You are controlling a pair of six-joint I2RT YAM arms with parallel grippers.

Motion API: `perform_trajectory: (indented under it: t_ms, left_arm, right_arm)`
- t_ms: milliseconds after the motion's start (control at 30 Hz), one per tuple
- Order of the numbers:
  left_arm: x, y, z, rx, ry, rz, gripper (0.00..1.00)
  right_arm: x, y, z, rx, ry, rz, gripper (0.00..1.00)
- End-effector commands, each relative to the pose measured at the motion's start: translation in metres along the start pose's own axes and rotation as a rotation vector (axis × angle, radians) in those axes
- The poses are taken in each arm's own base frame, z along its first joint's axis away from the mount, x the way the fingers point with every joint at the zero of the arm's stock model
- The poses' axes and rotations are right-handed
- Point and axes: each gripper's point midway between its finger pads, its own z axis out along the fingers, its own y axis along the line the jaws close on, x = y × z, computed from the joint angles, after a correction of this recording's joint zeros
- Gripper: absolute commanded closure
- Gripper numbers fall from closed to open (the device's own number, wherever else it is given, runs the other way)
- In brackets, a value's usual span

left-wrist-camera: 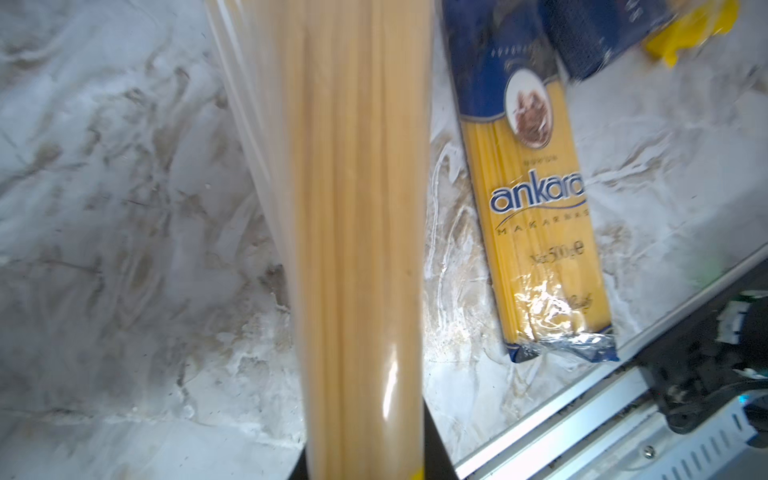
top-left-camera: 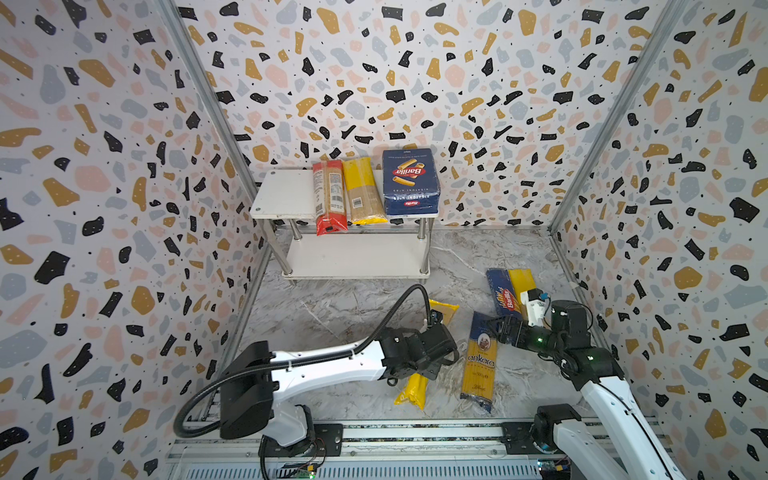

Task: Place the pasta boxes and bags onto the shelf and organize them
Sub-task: 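Raise the Pastatime bag upright and carry it to the top shelf with the left gripper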

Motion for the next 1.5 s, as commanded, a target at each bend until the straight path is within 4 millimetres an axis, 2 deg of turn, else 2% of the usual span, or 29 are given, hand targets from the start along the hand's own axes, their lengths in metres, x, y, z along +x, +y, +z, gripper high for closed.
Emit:
perform_trajectory:
  t_ms: [0, 400, 733, 1133, 1267, 1367, 1467]
  left_arm:
    - [-0.044, 0.002, -0.048, 0.007, -0.173, -0.050, 1.00]
    - [-0.094, 0.026, -0.166, 0.086, -0.450, -0.177, 1.00]
    - [-0.145, 0.081, -0.294, -0.066, -0.747, -0.251, 1.00]
    - [-0.181, 0.136, -0.402, -0.289, -0.979, -0.329, 1.00]
    - [-0.188, 0.148, -0.423, -0.355, -1.017, -0.349, 1.00]
    - [-0.192, 0.157, -0.426, -0.402, -1.025, -0.360, 1.00]
    - [-0.198, 0.163, -0.422, -0.439, -1.020, -0.361, 1.00]
  right_arm:
    - [-0.018, 0.022, -0.009, -0.066, -0.037, -0.052, 0.01]
    - [-0.030, 0.037, -0.010, -0.095, -0.030, -0.080, 0.01]
    - [-0.033, 0.050, -0.004, -0.114, -0.011, -0.103, 0.01]
    - [-0.032, 0.059, 0.000, -0.143, 0.008, -0.115, 0.01]
    - [-0.033, 0.060, 0.002, -0.138, 0.012, -0.121, 0.01]
    - [-0.036, 0.059, 0.003, -0.130, 0.012, -0.128, 0.01]
    - [-0.036, 0.058, 0.006, -0.131, 0.016, -0.126, 0.01]
